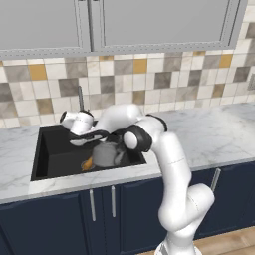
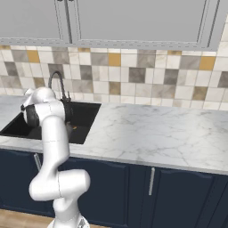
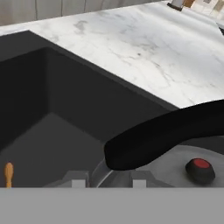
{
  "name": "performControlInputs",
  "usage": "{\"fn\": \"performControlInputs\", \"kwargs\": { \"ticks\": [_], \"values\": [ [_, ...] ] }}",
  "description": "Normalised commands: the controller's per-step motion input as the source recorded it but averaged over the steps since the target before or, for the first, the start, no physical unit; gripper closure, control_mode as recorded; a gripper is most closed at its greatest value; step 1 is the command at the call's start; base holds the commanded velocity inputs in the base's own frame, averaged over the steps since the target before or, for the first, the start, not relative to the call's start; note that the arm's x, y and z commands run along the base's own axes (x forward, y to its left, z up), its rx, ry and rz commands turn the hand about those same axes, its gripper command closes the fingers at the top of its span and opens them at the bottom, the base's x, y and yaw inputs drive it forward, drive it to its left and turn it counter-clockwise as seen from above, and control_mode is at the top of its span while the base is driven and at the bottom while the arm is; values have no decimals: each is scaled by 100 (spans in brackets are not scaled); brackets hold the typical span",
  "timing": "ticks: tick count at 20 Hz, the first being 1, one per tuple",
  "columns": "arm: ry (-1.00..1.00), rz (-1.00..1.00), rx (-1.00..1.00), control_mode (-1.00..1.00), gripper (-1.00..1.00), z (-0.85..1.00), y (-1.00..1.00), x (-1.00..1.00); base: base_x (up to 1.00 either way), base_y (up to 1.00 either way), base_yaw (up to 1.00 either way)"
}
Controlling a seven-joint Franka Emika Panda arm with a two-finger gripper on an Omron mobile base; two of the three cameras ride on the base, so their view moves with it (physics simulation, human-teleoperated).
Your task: Open the cabinet, pick the kettle from the cabinet, and place it in the sink.
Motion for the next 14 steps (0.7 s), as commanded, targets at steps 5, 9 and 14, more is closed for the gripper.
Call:
{"fn": "performControlInputs", "kwargs": {
  "ticks": [5, 9, 14],
  "values": [
    [0, -19, -4, -100, 100, -6, -23, 0, 0, 0, 0],
    [-2, -7, -11, -100, 100, -11, -18, 0, 0, 0, 0],
    [-10, 0, -20, -100, 100, -5, -3, 0, 0, 0, 0]
  ]
}}
